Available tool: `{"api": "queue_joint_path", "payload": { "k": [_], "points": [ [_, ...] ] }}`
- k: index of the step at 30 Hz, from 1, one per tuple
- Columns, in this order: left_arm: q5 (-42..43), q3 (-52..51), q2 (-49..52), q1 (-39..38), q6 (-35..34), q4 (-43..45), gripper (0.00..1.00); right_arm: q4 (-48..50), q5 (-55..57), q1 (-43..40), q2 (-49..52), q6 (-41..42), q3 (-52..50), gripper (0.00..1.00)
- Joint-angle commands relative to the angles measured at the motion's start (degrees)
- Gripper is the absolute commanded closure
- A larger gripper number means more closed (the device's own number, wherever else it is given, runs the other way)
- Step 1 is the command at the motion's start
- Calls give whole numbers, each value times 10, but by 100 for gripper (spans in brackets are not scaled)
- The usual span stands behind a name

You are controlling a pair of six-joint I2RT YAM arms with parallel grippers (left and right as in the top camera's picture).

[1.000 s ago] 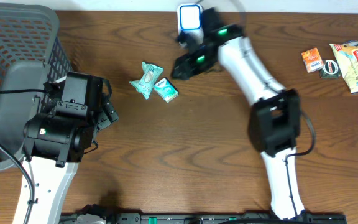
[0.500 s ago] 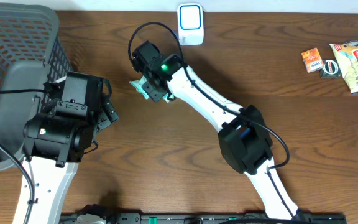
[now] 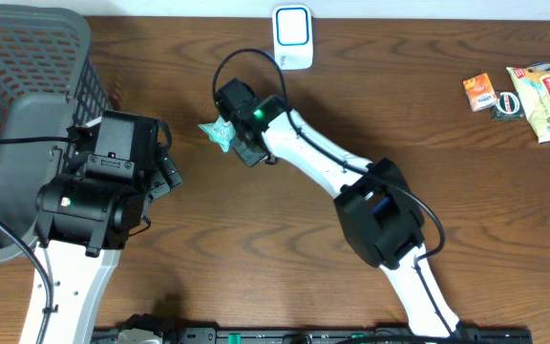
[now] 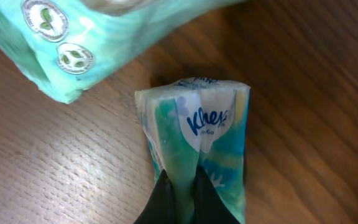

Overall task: Scan the item barcode
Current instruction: 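Swing the right gripper left toward the Kleenex and wipes packs, then grasp the small teal Kleenex pack with the right gripper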

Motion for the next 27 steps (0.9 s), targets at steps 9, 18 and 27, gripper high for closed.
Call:
{"api": "queue_joint_path", "payload": {
  "k": [9,18,27],
  "points": [
    [-12,1,-1,3,-3,-2,0,-77,-593,-177,-46,-45,5,99],
    [-12,1,-1,3,-3,-2,0,44,-755,-238,-31,-15,-186,99],
    [-12,1,-1,3,-3,-2,0,20,-548,-327,-31,33,-221,94]
  ]
}}
